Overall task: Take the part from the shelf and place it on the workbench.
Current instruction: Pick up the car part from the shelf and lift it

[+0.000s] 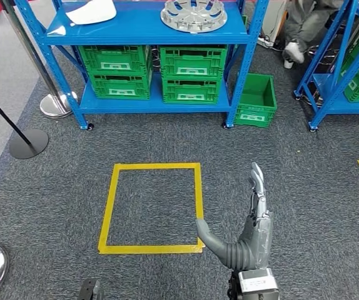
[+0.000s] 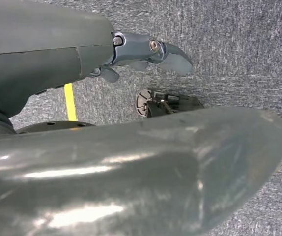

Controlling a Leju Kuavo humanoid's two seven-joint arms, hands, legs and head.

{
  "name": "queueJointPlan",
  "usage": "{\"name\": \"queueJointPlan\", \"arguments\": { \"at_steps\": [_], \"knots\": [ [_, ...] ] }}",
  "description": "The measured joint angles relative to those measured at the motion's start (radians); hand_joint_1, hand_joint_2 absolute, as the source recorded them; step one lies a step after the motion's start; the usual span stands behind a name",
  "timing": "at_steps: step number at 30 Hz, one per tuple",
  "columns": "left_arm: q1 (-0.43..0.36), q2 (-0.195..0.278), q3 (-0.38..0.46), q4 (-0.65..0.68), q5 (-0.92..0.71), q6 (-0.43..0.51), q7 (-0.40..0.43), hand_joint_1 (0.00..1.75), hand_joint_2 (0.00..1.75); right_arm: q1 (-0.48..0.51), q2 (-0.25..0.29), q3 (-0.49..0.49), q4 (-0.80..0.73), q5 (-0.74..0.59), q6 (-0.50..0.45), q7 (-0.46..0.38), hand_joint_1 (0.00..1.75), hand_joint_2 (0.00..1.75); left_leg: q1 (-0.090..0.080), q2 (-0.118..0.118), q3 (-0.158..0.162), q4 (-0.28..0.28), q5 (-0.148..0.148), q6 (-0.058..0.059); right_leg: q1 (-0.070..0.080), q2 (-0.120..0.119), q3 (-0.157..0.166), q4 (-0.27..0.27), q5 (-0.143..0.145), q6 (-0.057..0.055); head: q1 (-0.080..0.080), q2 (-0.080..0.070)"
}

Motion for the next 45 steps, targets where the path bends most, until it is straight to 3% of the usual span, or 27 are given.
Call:
{"name": "queueJointPlan", "arguments": {
  "at_steps": [9, 13, 15, 17, 18, 19, 20, 22, 23, 25, 27, 28, 30, 31, 33, 34, 35, 36, 39, 40, 43, 45],
  "knots": [
    [0.000, 0.004, 0.004, 0.000, 0.025, -0.033, 0.004, 0.00, 0.00, 0.003, 0.000, 0.000, -0.001, 0.002, -0.001, -0.008, 0.00, 1.75, -0.009, 0.000, 0.004, 0.000, -0.007, 0.010, -0.008, 0.000, 0.006, -0.006, -0.001, 0.007, 0.000, 0.000],
    [0.001, 0.005, 0.004, 0.000, 0.021, -0.028, 0.006, 0.00, 0.00, 0.003, 0.000, 0.000, -0.004, 0.003, -0.005, -0.011, 0.00, 1.75, -0.009, -0.001, 0.021, -0.017, -0.024, 0.032, -0.012, -0.003, 0.014, 0.015, -0.002, 0.020, 0.002, 0.000],
    [0.002, 0.006, 0.005, 0.000, 0.020, -0.024, 0.006, 0.00, 0.00, 0.003, 0.000, 0.000, -0.006, 0.005, -0.006, -0.013, 0.00, 1.75, -0.009, 0.000, 0.045, -0.021, -0.031, 0.040, -0.010, -0.008, -0.033, 0.103, -0.039, 0.015, 0.011, 0.000],
    [0.003, 0.006, 0.005, 0.000, 0.018, -0.023, 0.006, 0.00, 0.00, 0.006, 0.000, 0.001, -0.007, 0.005, -0.006, -0.014, 0.00, 1.75, -0.012, 0.001, 0.061, -0.021, -0.041, 0.041, -0.006, -0.011, -0.129, 0.249, -0.086, 0.011, 0.021, 0.000],
    [0.004, 0.006, 0.005, 0.000, 0.018, -0.023, 0.006, 0.00, 0.00, 0.009, -0.001, 0.001, -0.007, 0.005, -0.006, -0.014, 0.00, 1.75, -0.014, 0.001, 0.068, -0.020, -0.048, 0.040, -0.004, -0.011, -0.173, 0.302, -0.093, 0.010, 0.022, 0.000],
    [0.005, 0.006, 0.005, 0.000, 0.017, -0.023, 0.006, 0.00, 0.00, 0.011, -0.001, 0.001, -0.007, 0.004, -0.006, -0.014, 0.00, 1.75, -0.015, 0.001, 0.078, -0.020, -0.055, 0.039, -0.003, -0.011, -0.200, 0.318, -0.081, 0.009, 0.023, 0.000],
    [0.006, 0.006, 0.005, 0.000, 0.017, -0.023, 0.006, 0.00, 0.00, 0.012, -0.001, 0.001, -0.007, 0.004, -0.006, -0.014, 0.00, 1.75, -0.016, 0.000, 0.090, -0.020, -0.063, 0.037, -0.002, -0.011, -0.207, 0.294, -0.052, 0.006, 0.023, 0.000],
    [0.007, 0.006, 0.005, 0.000, 0.015, -0.023, 0.006, 0.00, 0.00, 0.014, -0.001, 0.001, -0.007, 0.004, -0.006, -0.014, 0.00, 1.75, -0.016, -0.001, 0.118, -0.020, -0.083, 0.030, -0.001, -0.013, -0.176, 0.169, 0.040, -0.003, 0.024, 0.000],
    [0.008, 0.006, 0.006, 0.000, 0.014, -0.023, 0.006, 0.00, 0.00, 0.015, -0.001, 0.001, -0.007, 0.004, -0.006, -0.013, 0.00, 1.75, -0.016, -0.001, 0.130, -0.020, -0.093, 0.024, 0.002, -0.015, -0.160, 0.112, 0.069, -0.010, 0.024, 0.000],
    [0.006, 0.006, 0.006, 0.000, 0.013, -0.023, 0.006, 0.00, 0.00, 0.016, -0.001, 0.000, -0.007, 0.004, -0.007, -0.013, 0.00, 1.75, -0.014, -0.001, 0.145, -0.021, -0.108, 0.008, 0.010, -0.015, -0.141, 0.066, 0.088, -0.026, 0.023, 0.000],
    [0.003, 0.004, 0.006, 0.000, 0.012, -0.022, 0.006, 0.00, 0.00, 0.017, -0.001, 0.000, -0.010, 0.004, -0.007, -0.014, 0.00, 1.75, -0.010, 0.000, 0.150, -0.014, -0.106, -0.007, 0.015, -0.012, -0.128, 0.061, 0.079, -0.043, 0.022, 0.000],
    [0.001, 0.003, 0.006, 0.000, 0.011, -0.021, 0.006, 0.00, 0.00, 0.017, -0.001, 0.000, -0.012, 0.005, -0.007, -0.014, 0.00, 1.75, -0.008, 0.001, 0.141, 0.011, -0.095, -0.014, 0.014, -0.012, -0.118, 0.056, 0.079, -0.050, 0.021, 0.000],
    [-0.004, 0.001, 0.006, 0.000, 0.010, -0.019, 0.006, 0.00, 0.00, 0.017, 0.000, 0.000, -0.014, 0.006, -0.007, -0.015, 0.00, 1.75, -0.007, 0.003, 0.078, 0.113, -0.083, -0.024, 0.009, -0.014, -0.095, 0.044, 0.074, -0.060, 0.017, 0.000],
    [-0.004, 0.001, 0.006, 0.000, 0.010, -0.017, 0.006, 0.00, 0.00, 0.016, 0.000, 0.000, -0.014, 0.006, -0.007, -0.015, 0.00, 1.75, -0.007, 0.003, 0.031, 0.176, -0.095, -0.028, 0.008, -0.015, -0.086, 0.039, 0.069, -0.063, 0.015, 0.000],
    [-0.002, 0.000, 0.006, 0.000, 0.010, -0.015, 0.006, 0.00, 0.00, 0.017, 0.000, 0.000, -0.014, 0.005, -0.006, -0.016, 0.00, 1.75, -0.006, 0.003, -0.054, 0.262, -0.158, -0.033, 0.006, -0.012, -0.068, 0.034, 0.054, -0.065, 0.012, 0.000],
    [-0.001, 0.000, 0.007, 0.000, 0.010, -0.013, 0.006, 0.00, 0.00, 0.017, 0.000, 0.000, -0.014, 0.005, -0.006, -0.016, 0.00, 1.75, -0.005, 0.003, -0.080, 0.270, -0.181, -0.035, 0.004, -0.010, -0.056, 0.033, 0.045, -0.064, 0.011, 0.000],
    [0.000, 0.001, 0.007, 0.000, 0.010, -0.011, 0.006, 0.00, 0.00, 0.017, 0.000, 0.000, -0.014, 0.005, -0.006, -0.016, 0.00, 1.75, -0.005, 0.003, -0.093, 0.252, -0.180, -0.036, 0.002, -0.008, -0.042, 0.032, 0.035, -0.062, 0.010, 0.000],
    [0.001, 0.001, 0.008, 0.000, 0.010, -0.009, 0.006, 0.00, 0.00, 0.017, 0.000, 0.000, -0.014, 0.005, -0.006, -0.016, 0.00, 1.75, -0.004, 0.004, -0.093, 0.209, -0.151, -0.038, 0.000, -0.007, -0.026, 0.032, 0.024, -0.059, 0.009, 0.000],
    [0.001, 0.000, 0.011, 0.000, 0.010, -0.005, 0.006, 0.00, 0.00, 0.017, -0.001, 0.000, -0.015, 0.002, -0.005, -0.015, 0.00, 1.75, 0.005, 0.017, -0.065, 0.037, 0.017, -0.045, -0.001, -0.004, 0.006, 0.035, -0.013, -0.039, 0.002, 0.000],
    [0.001, -0.001, 0.012, 0.000, 0.009, -0.005, 0.006, 0.00, 0.00, 0.017, -0.001, 0.000, -0.015, 0.002, -0.005, -0.015, 0.00, 1.75, 0.007, 0.023, -0.062, 0.007, 0.051, -0.042, 0.002, -0.003, 0.011, 0.034, -0.025, -0.033, 0.002, 0.000],
    [0.000, -0.003, 0.012, 0.000, 0.008, -0.004, 0.006, 0.00, 0.00, 0.016, -0.001, 0.001, -0.015, 0.002, -0.005, -0.016, 0.00, 1.75, 0.007, 0.023, -0.060, 0.000, 0.067, -0.016, 0.002, -0.007, 0.027, 0.019, -0.045, -0.019, 0.007, 0.000],
    [-0.001, -0.003, 0.013, 0.000, 0.008, -0.004, 0.006, 0.00, 0.00, 0.015, -0.001, 0.001, -0.016, 0.002, -0.006, -0.016, 0.00, 1.75, 0.007, 0.021, -0.052, -0.001, 0.061, 0.001, 0.002, -0.011, 0.011, 0.065, -0.075, -0.014, 0.009, 0.000]
  ]
}}
